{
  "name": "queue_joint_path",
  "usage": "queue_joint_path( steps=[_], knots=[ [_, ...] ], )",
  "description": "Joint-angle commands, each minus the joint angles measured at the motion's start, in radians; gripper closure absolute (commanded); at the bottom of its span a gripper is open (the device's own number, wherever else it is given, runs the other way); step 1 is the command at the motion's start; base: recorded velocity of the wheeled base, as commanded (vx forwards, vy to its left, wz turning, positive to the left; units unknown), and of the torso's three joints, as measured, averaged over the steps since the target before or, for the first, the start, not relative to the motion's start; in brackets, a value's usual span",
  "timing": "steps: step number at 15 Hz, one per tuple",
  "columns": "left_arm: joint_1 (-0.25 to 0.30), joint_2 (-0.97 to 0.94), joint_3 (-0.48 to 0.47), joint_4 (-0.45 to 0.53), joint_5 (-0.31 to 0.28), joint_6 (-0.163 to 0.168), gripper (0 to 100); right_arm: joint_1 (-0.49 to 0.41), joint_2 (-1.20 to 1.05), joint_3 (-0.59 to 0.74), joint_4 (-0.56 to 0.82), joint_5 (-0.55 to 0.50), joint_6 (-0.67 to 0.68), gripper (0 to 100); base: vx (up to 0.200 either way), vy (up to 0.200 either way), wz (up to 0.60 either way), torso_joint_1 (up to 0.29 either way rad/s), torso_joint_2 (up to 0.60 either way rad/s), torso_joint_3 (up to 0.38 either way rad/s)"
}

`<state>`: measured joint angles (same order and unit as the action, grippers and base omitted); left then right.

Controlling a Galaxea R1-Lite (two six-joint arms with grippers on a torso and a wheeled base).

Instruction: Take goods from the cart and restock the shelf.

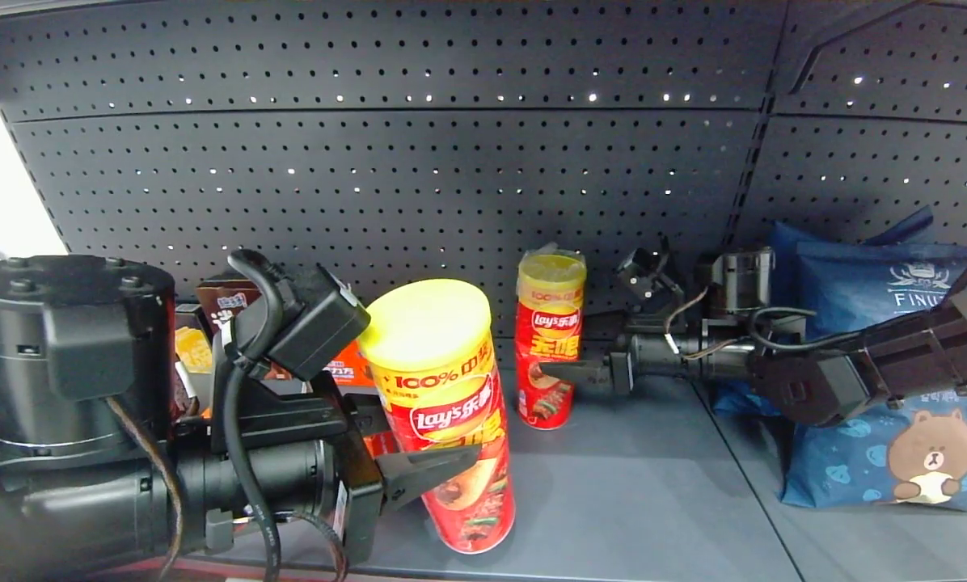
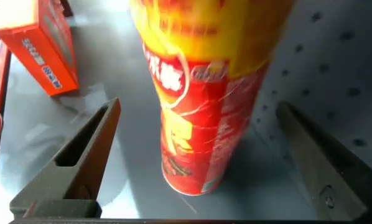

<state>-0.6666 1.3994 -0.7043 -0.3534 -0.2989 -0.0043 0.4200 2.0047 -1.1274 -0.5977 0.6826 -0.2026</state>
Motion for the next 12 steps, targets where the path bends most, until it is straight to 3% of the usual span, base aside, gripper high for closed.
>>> queue_joint_path(
  steps=[1,11,12],
  knots=[
    [0.005,0.001,0.003,-0.001,0.000,0.000,100,0.005,0.032,-0.003,-0.005,0.002,0.000,0,0.000,0.000,0.00,0.000,0.00,0.000],
    [0.012,0.000,0.005,-0.001,0.000,0.000,100,0.016,0.128,-0.074,-0.031,0.041,0.003,0,0.000,0.000,0.00,0.000,0.00,0.000],
    [0.012,0.000,0.005,-0.001,0.000,0.000,100,0.019,0.128,-0.075,-0.033,0.037,0.006,100,0.000,0.000,0.00,0.000,0.00,0.000]
  ],
)
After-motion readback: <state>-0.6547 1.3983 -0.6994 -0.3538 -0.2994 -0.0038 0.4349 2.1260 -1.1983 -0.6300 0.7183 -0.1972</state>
